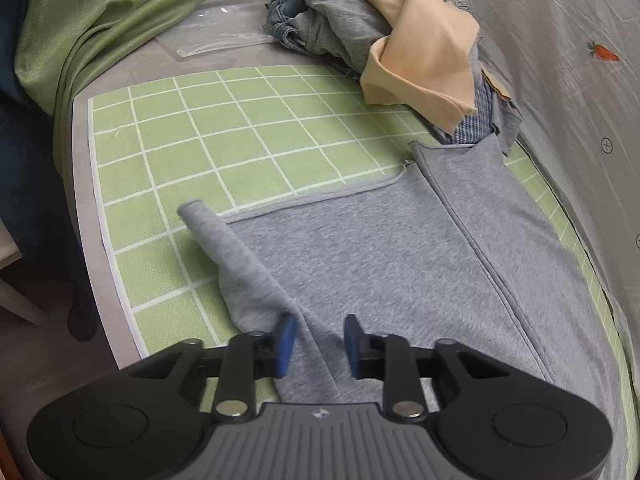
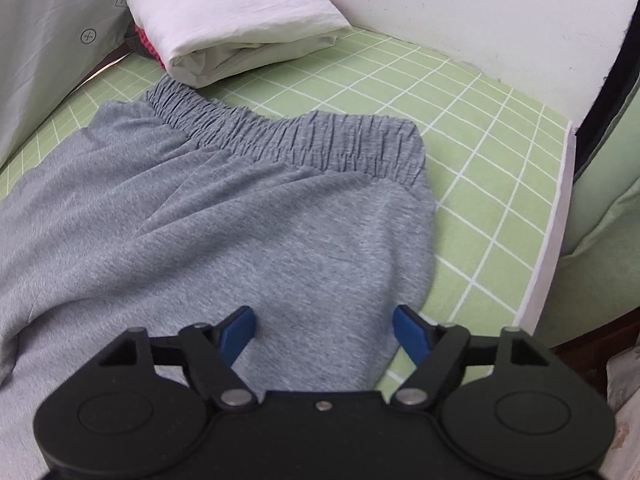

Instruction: Fold clothes

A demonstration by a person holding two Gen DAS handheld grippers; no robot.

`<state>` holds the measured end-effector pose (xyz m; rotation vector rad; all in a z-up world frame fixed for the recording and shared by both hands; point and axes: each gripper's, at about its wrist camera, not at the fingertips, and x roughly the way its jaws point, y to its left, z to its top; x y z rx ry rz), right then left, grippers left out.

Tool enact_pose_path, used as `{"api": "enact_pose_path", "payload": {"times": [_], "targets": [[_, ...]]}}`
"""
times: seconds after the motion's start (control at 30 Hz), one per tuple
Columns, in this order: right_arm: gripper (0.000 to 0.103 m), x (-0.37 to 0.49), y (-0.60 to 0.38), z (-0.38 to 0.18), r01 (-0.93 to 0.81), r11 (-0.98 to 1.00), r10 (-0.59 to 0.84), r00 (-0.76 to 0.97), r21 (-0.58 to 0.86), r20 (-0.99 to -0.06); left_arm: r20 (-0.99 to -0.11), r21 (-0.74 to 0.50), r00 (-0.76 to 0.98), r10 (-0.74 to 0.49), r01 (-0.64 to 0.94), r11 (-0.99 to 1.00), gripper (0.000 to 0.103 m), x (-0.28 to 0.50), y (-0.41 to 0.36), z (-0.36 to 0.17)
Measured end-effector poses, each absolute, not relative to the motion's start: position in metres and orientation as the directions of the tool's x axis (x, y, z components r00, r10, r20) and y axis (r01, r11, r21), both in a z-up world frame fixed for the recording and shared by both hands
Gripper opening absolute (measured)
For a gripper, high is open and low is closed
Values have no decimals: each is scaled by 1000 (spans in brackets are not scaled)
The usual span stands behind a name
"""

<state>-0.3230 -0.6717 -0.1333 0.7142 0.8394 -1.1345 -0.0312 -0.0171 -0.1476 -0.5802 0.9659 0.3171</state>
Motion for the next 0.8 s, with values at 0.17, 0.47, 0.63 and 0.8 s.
{"api": "enact_pose_path", "payload": {"times": [0.17,0.47,0.63,0.8], "targets": [[1,-337,-671,-119,961,250,-512,238,122,-826,-830,-408,557,-31,-569,714,0,-34,3,-153],[0,-360,-667,-87,948,218,-580,316,231,-751,-774,-373,630,62,-533,759,0,-47,19,-110],[0,-364,-666,-70,934,227,-582,358,276,-730,-775,-358,629,59,-514,779,0,-44,31,-91],[2,-357,-669,-85,941,234,-537,334,244,-774,-843,-361,537,-35,-516,777,5,-44,25,-125]]}}
